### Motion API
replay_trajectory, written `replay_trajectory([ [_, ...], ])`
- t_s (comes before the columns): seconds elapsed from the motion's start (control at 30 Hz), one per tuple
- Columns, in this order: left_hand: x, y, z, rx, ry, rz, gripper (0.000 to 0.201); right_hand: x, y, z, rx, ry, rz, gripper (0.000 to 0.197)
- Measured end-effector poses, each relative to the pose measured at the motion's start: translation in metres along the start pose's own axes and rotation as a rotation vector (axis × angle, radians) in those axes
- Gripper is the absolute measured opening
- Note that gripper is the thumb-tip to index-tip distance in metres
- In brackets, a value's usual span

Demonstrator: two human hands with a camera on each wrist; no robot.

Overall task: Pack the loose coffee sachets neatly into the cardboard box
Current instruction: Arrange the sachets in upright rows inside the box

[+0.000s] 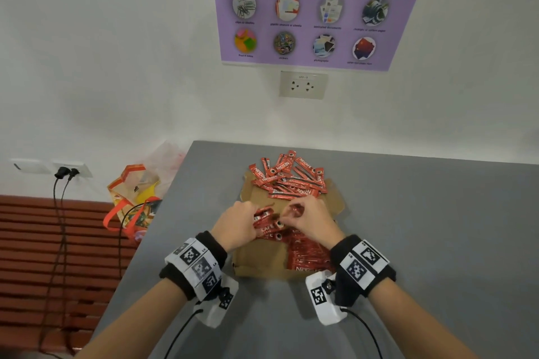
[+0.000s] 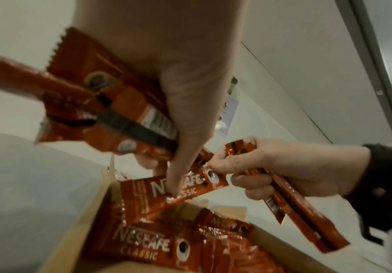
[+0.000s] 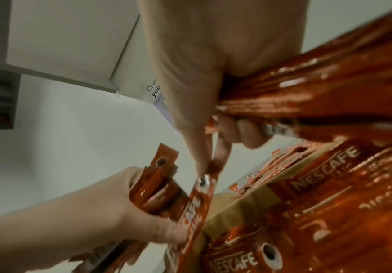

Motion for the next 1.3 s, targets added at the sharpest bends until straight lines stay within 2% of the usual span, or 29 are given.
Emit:
replay_trajectory([
  [0.07,0.000,-0.005,0.010,-0.013,-0.090,0.012,0.023,0.005,-0.001,0.007,-0.092,0.077,0.046,0.004],
  [0.2,0.002,-0.008,0.017,0.000,-0.206,-0.025,0.013,0.007,-0.007,0.018,-0.124,0.242,0.086,0.006],
  [0.37,-0.004,-0.009,0.021,0.016,-0.192,-0.042,0.018,0.011,-0.018,0.033,-0.166,0.424,0.158,0.003],
  [0.5,-0.007,-0.010,0.020,0.047,-0.208,-0.077,0.021,0.010,-0.023,0.035,-0.197,0.509,0.200,0.012],
  [0.67,-0.007,-0.012,0.023,0.037,-0.221,-0.079,0.019,0.002,-0.022,0.035,-0.200,0.585,0.189,0.012],
  [0.83,-0.009,-0.014,0.025,0.032,-0.223,-0.088,0.020,-0.003,-0.022,0.041,-0.271,0.642,0.206,0.041],
  [0.93,-0.012,-0.013,0.024,0.045,-0.186,-0.104,0.019,-0.005,-0.024,0.046,-0.300,0.677,0.185,0.045],
  [1.1,-0.021,-0.004,0.010,0.207,0.007,-0.195,0.017,-0.012,-0.026,0.049,-0.314,0.691,0.152,0.031],
  [1.17,-0.025,-0.002,0.010,0.216,0.048,-0.219,0.023,-0.016,-0.026,0.053,-0.328,0.730,0.136,0.028],
  [1.3,-0.032,-0.007,0.012,0.190,0.075,-0.217,0.032,-0.021,-0.026,0.061,-0.366,0.838,0.109,0.036],
])
Point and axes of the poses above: each hand's wrist, its own y-axis away from the middle knuckle, its own z-axis out of the palm, x = y × z, the point moved 7 cm from there along -y, towards the middle knuckle, and after that the axes turned 14 degrees about -x, right-handed, at the moved point
